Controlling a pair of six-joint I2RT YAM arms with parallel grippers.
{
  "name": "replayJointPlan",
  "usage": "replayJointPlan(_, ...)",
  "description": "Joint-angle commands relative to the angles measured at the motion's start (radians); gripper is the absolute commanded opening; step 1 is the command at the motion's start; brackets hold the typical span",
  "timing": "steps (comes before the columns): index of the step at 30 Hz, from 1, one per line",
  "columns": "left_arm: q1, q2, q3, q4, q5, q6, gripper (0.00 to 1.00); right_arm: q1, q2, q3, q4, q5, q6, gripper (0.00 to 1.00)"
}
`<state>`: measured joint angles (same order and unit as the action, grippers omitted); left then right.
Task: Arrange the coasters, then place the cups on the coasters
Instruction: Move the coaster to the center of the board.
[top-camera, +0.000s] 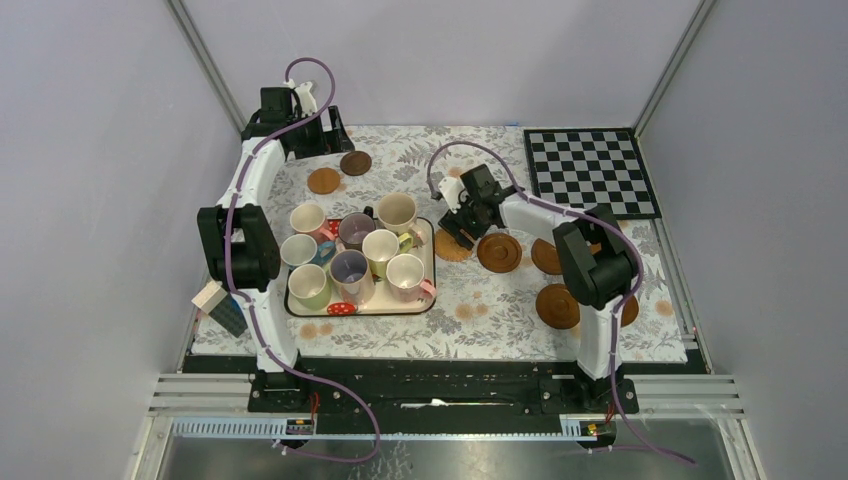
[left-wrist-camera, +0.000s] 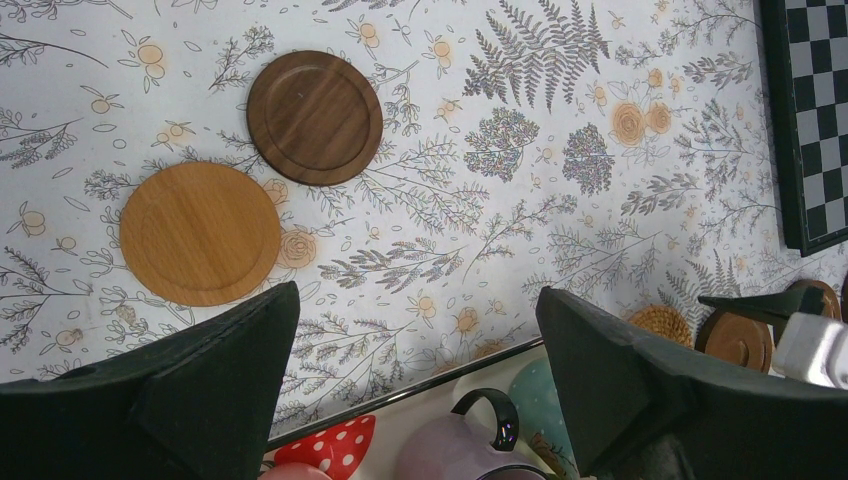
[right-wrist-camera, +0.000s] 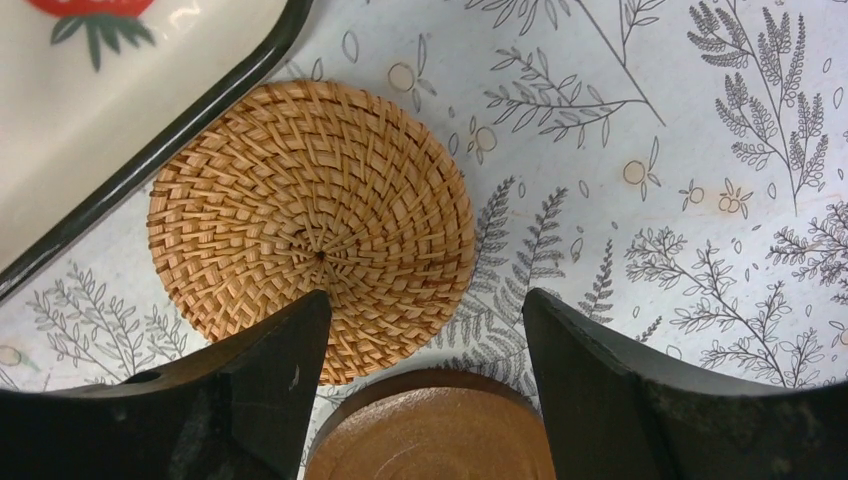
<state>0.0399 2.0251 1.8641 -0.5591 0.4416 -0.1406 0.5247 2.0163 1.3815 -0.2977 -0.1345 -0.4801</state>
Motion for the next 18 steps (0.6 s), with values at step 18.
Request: replayJointPlan(18, 0.000, -0.011, 0.041, 0.025, 0.033, -0.017, 0.99, 0.079, -0.236, -0.357, 0.090, 0.023, -0.169, 0.81)
